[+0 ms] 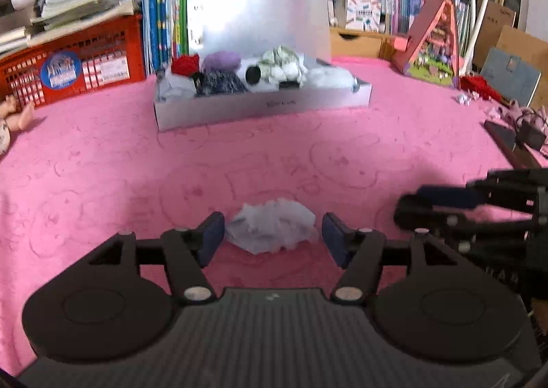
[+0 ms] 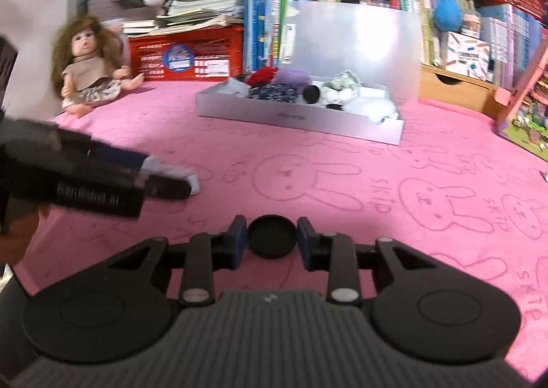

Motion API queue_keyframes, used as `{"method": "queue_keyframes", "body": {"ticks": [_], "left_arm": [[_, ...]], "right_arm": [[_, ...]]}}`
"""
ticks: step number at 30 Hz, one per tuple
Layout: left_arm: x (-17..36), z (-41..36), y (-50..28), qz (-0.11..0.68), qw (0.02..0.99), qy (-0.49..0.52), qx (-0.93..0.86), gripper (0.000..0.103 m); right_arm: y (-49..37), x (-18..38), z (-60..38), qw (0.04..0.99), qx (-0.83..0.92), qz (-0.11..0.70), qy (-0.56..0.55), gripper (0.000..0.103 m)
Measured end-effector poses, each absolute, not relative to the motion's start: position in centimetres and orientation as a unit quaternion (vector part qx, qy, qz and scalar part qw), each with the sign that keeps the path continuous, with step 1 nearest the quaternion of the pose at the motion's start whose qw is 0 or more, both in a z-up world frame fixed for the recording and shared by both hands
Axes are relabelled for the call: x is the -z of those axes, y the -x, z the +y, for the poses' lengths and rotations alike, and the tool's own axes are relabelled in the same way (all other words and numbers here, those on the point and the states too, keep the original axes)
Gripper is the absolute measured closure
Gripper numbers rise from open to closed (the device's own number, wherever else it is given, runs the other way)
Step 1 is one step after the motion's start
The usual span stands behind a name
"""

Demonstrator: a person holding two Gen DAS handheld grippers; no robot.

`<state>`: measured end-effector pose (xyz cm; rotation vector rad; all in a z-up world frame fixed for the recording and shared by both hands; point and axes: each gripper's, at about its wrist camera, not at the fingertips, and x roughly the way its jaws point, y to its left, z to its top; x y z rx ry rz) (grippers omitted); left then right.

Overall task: Organize objects
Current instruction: 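Lift and carry the crumpled tissue into the box with the left tool, then open the left tool to drop the crumpled tissue in the box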

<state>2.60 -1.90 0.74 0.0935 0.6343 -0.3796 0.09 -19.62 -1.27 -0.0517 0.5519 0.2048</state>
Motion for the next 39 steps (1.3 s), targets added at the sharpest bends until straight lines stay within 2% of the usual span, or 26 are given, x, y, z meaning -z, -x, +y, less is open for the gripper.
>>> {"method": "queue_keyframes", "body": {"ticks": [2, 3, 4, 16, 39], "left_arm": [[-0.5, -2.3, -2.4, 0.302, 0.934, -0.057, 0.181, 0.036], [-0.5, -2.5, -2.3, 0.298, 0.936, -0.062, 0.178, 0.042], [-0.5, -2.5, -2.2, 0.298, 0.936, -0.061, 0.179, 0.043], [-2.9, -2.1, -4.3, 0.296, 0.939, -0.023, 0.172, 0.043], [-7.4, -2.1, -14.0, 0.285, 0.952, 0.008, 0.106, 0.043]], "right_arm": [[-0.3, 1.3, -19.8, 0.957, -0.096, 0.273, 0.023, 0.066], [-0.4, 1.3, -19.9, 0.957, -0.093, 0.274, 0.023, 0.066], [-0.4, 1.3, -20.0, 0.957, -0.091, 0.274, 0.024, 0.066], [-3.8, -0.3, -21.1, 0.959, -0.052, 0.277, 0.007, 0.066], [-13.1, -4.7, -23.9, 0.955, -0.011, 0.291, -0.053, 0.066]]}}
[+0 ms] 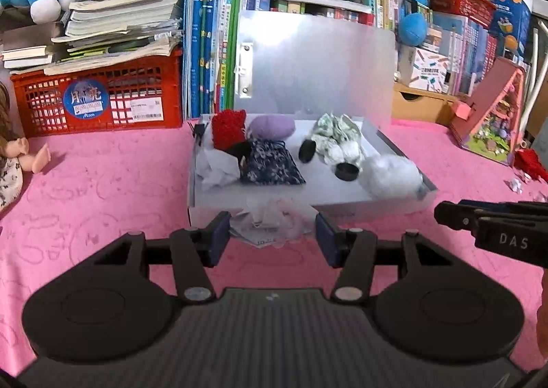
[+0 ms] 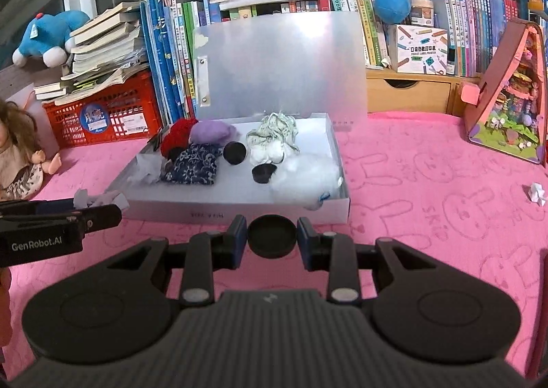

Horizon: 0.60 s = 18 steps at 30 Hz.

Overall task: Organize objects
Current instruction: 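Open the left tool to drop the crumpled tissue in the box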

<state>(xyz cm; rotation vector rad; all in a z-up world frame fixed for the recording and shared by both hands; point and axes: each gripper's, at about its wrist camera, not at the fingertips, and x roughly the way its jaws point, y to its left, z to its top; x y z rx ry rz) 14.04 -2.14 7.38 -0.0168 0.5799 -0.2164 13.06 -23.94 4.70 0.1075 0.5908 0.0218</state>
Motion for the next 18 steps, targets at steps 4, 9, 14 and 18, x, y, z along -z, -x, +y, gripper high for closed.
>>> {"method": "queue_keyframes", "body": {"ticks": [4, 9, 14, 18], "left_arm": [[-7.8, -2.0, -14.8, 0.280, 0.954, 0.010, 0.103, 0.043], [-8.0, -1.9, -15.3, 0.274, 0.956, 0.009, 0.102, 0.043], [-8.1, -1.9, -16.0, 0.265, 0.959, 0.009, 0.103, 0.043], [-8.4, -2.0, -17.0, 0.258, 0.960, 0.011, 0.106, 0.043]], "right_arm": [[-13.7, -4.7, -24.1, 0.954, -0.009, 0.294, -0.057, 0.066], [-14.6, -4.6, -24.5, 0.953, -0.006, 0.297, -0.062, 0.066], [-15.5, -4.7, -24.5, 0.953, -0.004, 0.298, -0.061, 0.066], [-16.4, -4.9, -24.6, 0.953, -0.002, 0.297, -0.061, 0.066]]}}
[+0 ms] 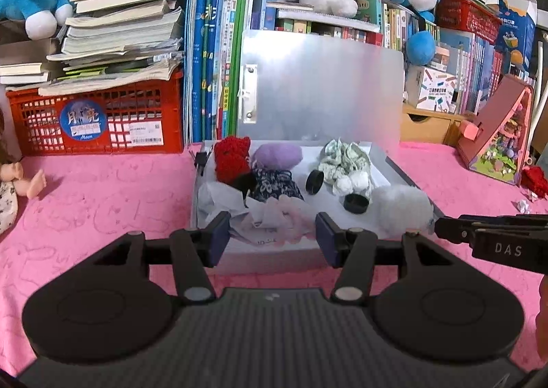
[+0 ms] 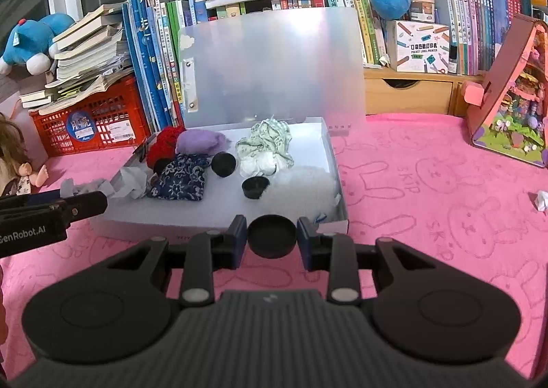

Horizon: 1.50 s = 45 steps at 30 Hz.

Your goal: Organize objects

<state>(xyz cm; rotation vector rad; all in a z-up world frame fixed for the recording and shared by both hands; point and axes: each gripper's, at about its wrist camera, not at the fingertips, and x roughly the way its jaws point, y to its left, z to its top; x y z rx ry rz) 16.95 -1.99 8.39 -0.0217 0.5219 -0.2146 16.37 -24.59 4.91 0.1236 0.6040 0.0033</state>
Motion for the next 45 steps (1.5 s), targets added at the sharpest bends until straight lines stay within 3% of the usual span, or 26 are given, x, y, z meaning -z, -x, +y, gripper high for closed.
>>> {"method": "queue_keyframes", "body": {"ticks": [16, 31, 45], "left_arm": [[-11.3, -2.9, -24.2, 0.240, 0.964, 0.001, 0.115, 0.043], [-5.7, -3.6, -26.3, 0.298, 0.946, 0.004, 0.131, 0.043], [-3.4, -3.4, -26.6, 0.321, 0.940, -0.015, 0.114, 0.043]], "right_arm": [[-22.8, -7.4, -25.0, 0.952, -0.010, 0.301, -0.063, 0.066], [-26.2, -3.5, -24.2, 0.925, -0.049, 0.358, -0.118, 0.066], [-26.8, -2.0, -23.1, 0.922, -0.058, 0.373, -0.089, 0.065]]}}
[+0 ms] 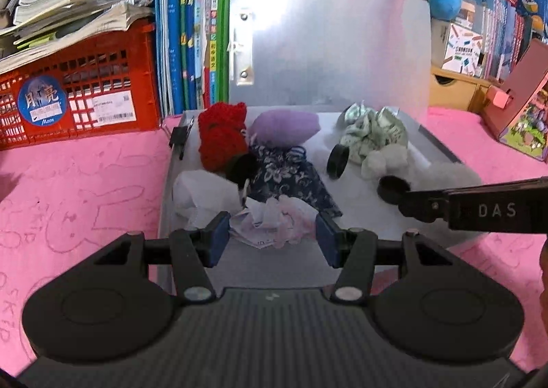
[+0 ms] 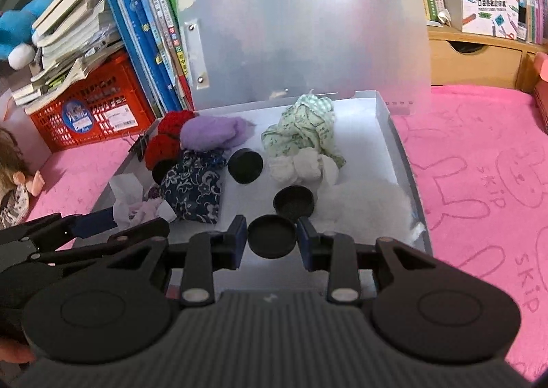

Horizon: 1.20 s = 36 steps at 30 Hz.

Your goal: Organize objects

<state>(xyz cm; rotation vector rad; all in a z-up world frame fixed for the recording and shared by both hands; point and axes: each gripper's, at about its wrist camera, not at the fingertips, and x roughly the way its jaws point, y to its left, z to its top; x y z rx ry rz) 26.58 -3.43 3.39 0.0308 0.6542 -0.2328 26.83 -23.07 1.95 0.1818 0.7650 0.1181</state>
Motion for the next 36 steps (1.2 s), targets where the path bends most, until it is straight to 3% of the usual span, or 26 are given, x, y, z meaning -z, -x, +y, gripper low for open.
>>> {"method": "queue_keyframes", "body": {"ticks": [19, 22, 24, 36], "left_arm": [[-2.2, -3.3, -26.8, 0.331, 0.938, -0.019, 0.103, 0.042], [-2.2, -3.3, -26.8, 0.333, 0.938, -0.020, 0.100, 0.041], [-2.3, -3.4, -26.8, 0.334, 0.937, -0.019, 0.097, 0.038], [-3.3, -3.4, -26.2, 0.336, 0.938, -0.018, 0.079, 0.021]], "right_arm": [[-26.8, -0.5, -21.8, 0.924, -0.050, 0.376, -0.051, 0.063], [-26.7, -0.4, -21.8, 0.926, -0.050, 0.371, -0.051, 0.057], [-26.6, -0.3, -21.8, 0.926, -0.052, 0.369, -0.053, 0.049], [-25.4, -1.3, -22.2, 0.932, -0.053, 0.355, -0.057, 0.042]]}}
